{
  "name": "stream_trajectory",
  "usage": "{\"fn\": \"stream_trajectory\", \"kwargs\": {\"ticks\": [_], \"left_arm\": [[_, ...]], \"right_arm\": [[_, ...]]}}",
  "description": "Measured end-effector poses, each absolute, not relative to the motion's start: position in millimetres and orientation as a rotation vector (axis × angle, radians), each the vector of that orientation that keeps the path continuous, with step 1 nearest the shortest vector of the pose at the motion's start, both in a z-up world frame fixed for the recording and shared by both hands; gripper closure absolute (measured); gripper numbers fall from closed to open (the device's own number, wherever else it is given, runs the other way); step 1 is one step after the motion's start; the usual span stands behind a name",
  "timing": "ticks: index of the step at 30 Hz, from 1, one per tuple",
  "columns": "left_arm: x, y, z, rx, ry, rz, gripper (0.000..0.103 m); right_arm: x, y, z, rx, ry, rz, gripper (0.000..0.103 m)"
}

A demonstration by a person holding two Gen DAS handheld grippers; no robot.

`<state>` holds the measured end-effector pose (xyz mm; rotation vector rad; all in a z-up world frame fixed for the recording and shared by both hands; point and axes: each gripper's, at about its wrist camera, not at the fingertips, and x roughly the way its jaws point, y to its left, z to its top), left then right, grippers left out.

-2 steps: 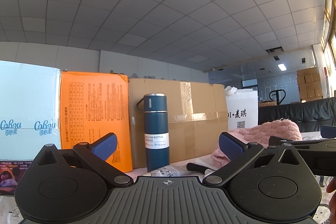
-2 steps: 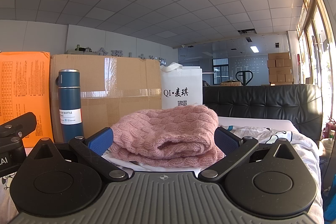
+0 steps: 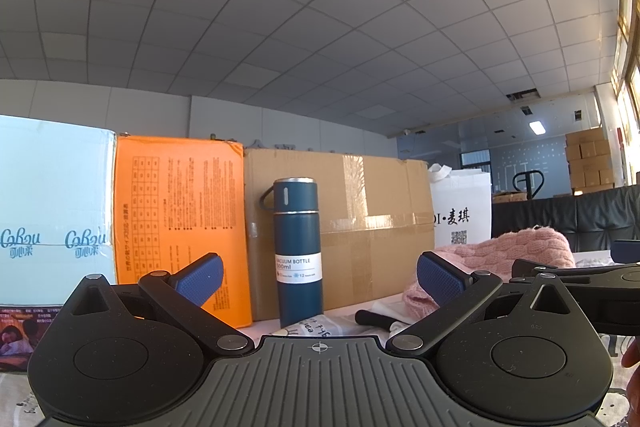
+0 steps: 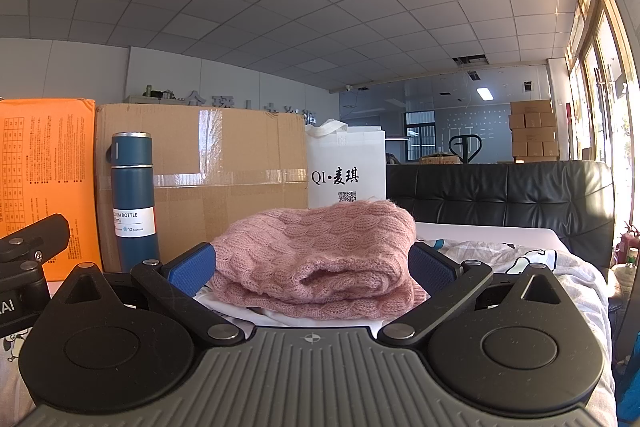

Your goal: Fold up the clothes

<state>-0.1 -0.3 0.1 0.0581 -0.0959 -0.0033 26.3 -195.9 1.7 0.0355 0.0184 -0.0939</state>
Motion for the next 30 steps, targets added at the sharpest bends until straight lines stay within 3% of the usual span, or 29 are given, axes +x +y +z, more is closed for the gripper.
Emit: {"fn": "stream_trajectory", "kwargs": {"ticks": [30], "left_arm": [[-0.6, 0.3, 0.9, 0.055, -0.092, -0.014, 0.000]], "right_arm": [[24.7, -195.2, 1.7, 0.039, 0.005, -0.077, 0.000]]}}
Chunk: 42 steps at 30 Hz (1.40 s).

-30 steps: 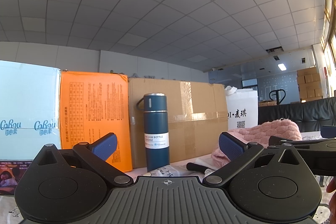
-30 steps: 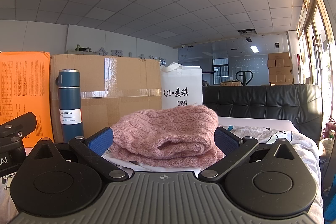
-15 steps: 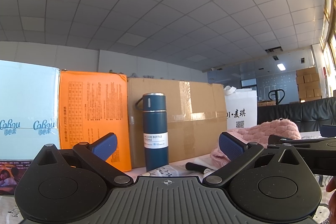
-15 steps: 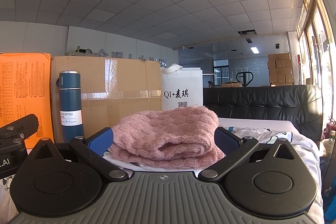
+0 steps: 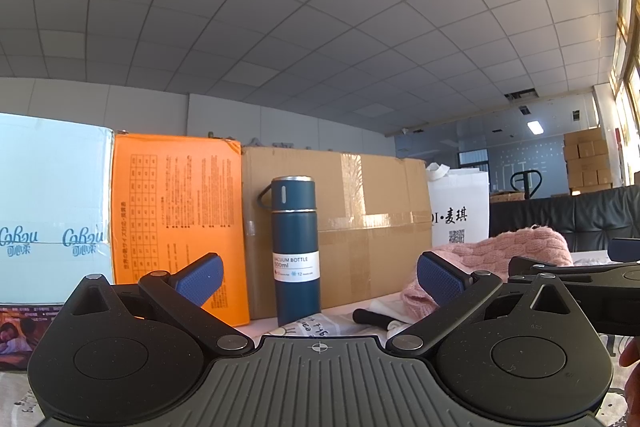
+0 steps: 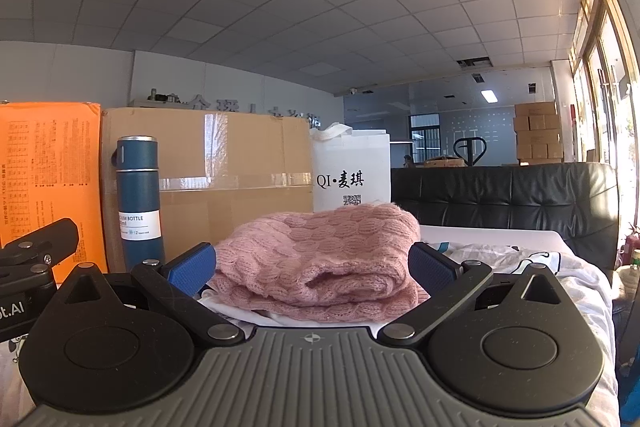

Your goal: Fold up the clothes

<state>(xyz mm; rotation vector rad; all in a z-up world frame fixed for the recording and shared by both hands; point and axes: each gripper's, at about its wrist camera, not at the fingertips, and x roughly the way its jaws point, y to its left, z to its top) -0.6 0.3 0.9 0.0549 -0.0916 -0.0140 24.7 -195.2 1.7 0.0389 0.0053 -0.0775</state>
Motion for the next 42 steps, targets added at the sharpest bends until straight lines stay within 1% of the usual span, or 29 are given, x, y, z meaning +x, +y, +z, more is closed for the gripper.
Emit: {"fn": "stream_trajectory", "kwargs": {"ticks": [42], "left_arm": [[-1.0, 0.3, -0.6, 0.048, -0.087, -0.007, 0.000]], "right_arm": [[24.3, -195.1, 1.3, 0.043, 0.006, -0.062, 0.000]]}}
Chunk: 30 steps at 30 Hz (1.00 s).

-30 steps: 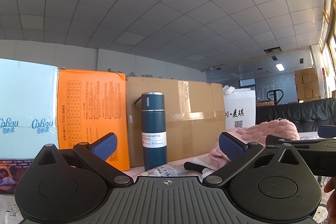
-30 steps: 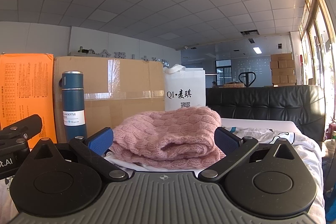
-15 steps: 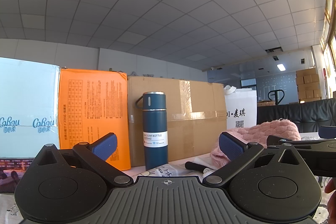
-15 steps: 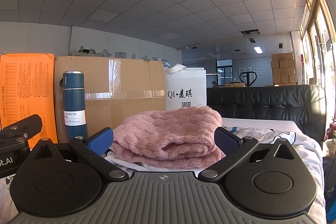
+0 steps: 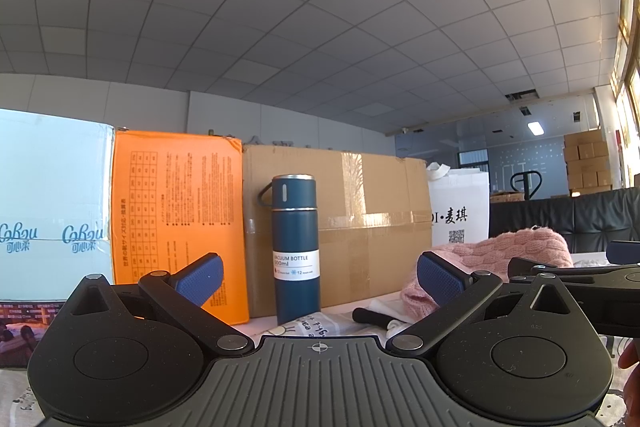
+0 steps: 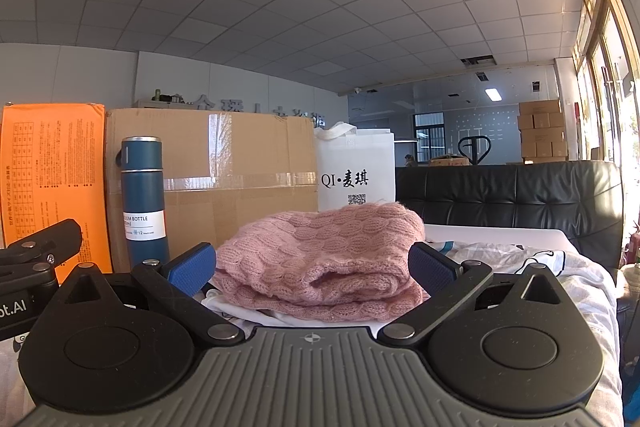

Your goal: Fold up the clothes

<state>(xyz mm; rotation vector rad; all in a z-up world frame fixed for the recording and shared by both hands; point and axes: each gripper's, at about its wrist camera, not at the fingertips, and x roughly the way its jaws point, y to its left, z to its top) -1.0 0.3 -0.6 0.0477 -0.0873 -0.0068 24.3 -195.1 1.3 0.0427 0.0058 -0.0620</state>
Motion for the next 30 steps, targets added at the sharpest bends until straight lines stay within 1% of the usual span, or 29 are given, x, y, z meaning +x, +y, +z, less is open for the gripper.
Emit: {"fn": "stream_trajectory", "kwargs": {"ticks": [30], "left_arm": [[-0.1, 1.7, -0.4, 0.046, -0.084, -0.001, 0.000]], "right_arm": [[23.3, -198.3, 1.1, 0.061, -0.002, -0.071, 0.000]]}}
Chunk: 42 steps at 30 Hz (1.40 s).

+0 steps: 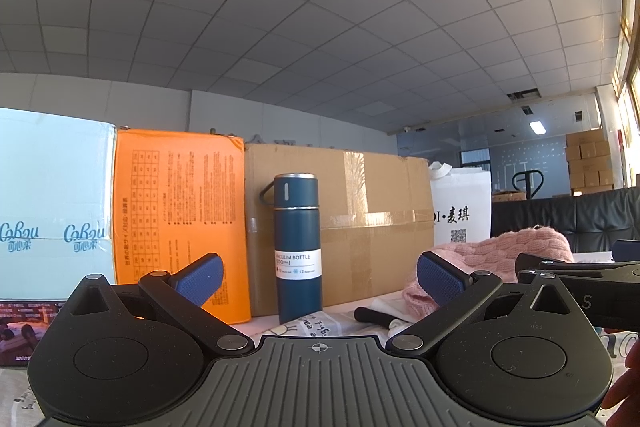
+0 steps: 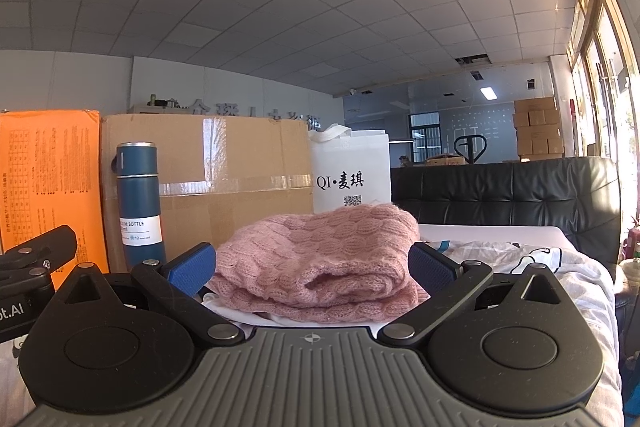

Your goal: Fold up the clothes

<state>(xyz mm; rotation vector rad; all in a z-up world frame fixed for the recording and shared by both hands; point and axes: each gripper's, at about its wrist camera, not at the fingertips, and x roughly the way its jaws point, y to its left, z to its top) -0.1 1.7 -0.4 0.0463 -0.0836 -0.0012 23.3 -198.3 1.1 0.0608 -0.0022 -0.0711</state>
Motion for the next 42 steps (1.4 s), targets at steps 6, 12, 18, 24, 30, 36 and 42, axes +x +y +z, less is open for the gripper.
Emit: {"fn": "stream_trajectory", "kwargs": {"ticks": [6, 12, 18, 24, 30, 36, 42], "left_arm": [[0.1, 1.5, -0.3, 0.045, -0.082, -0.001, 0.000], [-0.1, 0.5, 0.1, 0.052, -0.082, 0.007, 0.000], [0.4, -2.1, 0.1, 0.068, -0.077, 0.008, 0.000], [-0.1, -0.7, -0.1, 0.064, -0.080, 0.006, 0.000], [-4.7, 2.7, 0.3, 0.043, -0.110, 0.019, 0.000], [-7.2, 4.5, 1.3, 0.029, -0.135, 0.024, 0.000], [-9.0, 2.6, 2.2, 0.042, -0.152, 0.047, 0.000]], "right_arm": [[23.1, -198.4, 1.1, 0.059, -0.002, -0.070, 0.000], [23.2, -197.8, 1.0, 0.055, -0.002, -0.070, 0.000], [22.7, -197.4, 0.8, 0.055, -0.002, -0.071, 0.000], [22.4, -197.4, 0.3, 0.055, -0.005, -0.069, 0.000], [16.9, -203.4, 1.3, 0.104, -0.033, -0.033, 0.000], [9.7, -216.7, 0.9, 0.233, -0.078, 0.032, 0.000], [9.6, -223.5, 0.1, 0.316, -0.090, 0.106, 0.000]]}}
